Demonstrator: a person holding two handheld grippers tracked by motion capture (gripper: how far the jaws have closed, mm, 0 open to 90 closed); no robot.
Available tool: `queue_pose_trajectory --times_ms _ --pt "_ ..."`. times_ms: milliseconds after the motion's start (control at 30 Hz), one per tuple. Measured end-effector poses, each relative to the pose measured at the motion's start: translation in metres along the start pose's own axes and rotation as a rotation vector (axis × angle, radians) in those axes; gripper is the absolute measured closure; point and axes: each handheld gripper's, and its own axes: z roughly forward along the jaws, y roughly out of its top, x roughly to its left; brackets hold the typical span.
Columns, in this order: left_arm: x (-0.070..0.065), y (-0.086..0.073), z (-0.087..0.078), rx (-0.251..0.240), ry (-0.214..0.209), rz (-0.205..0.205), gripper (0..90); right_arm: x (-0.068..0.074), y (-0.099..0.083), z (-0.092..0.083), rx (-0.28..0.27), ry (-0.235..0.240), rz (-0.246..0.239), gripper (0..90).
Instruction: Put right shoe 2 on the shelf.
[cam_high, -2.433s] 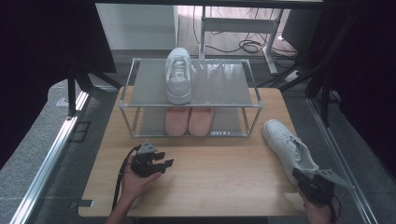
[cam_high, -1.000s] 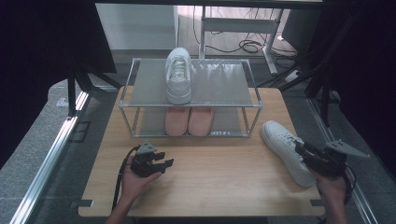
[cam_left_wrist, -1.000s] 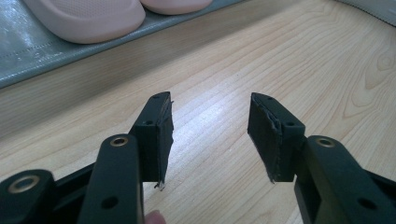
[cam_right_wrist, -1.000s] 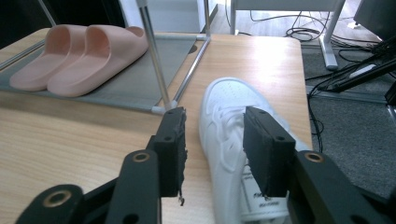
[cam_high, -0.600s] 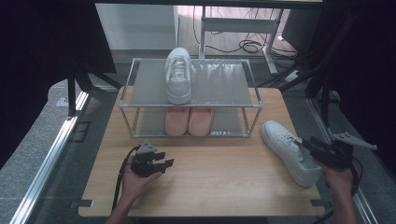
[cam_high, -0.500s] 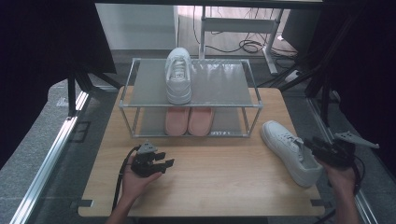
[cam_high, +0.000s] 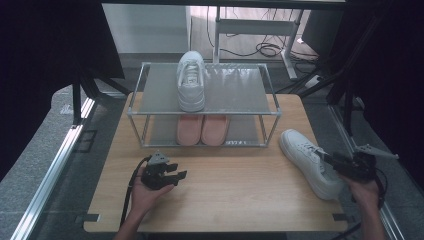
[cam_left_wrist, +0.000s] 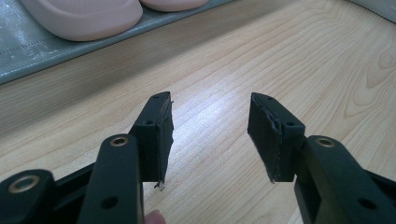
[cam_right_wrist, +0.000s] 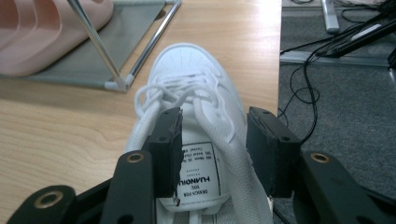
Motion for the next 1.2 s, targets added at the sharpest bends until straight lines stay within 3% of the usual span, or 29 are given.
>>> queue_pose_trajectory --times_ms 367,500,700,933,1200 --pt "0.001 0.000 -0.001 0.001 0.004 -0.001 50.6 -0.007 0.001 0.028 0.110 -0.028 -0.046 57.6" --pt "0.001 0.000 0.000 0.001 0.003 -0.001 50.6 -0.008 0.004 0.030 0.138 -0.033 -0.060 64.8" --pt "0.001 0.000 -0.001 -0.002 0.004 -0.002 50.6 -0.006 0.006 0.030 0.161 -0.080 -0.097 80.6" --pt "0.002 0.000 -0.001 -0.001 0.004 -0.005 50.6 -0.007 0.004 0.028 0.105 -0.041 -0.010 82.8" --pt "0.001 0.000 0.000 0.000 0.003 -0.003 50.6 -0.008 -0.005 0.011 -0.051 0.063 0.190 82.8"
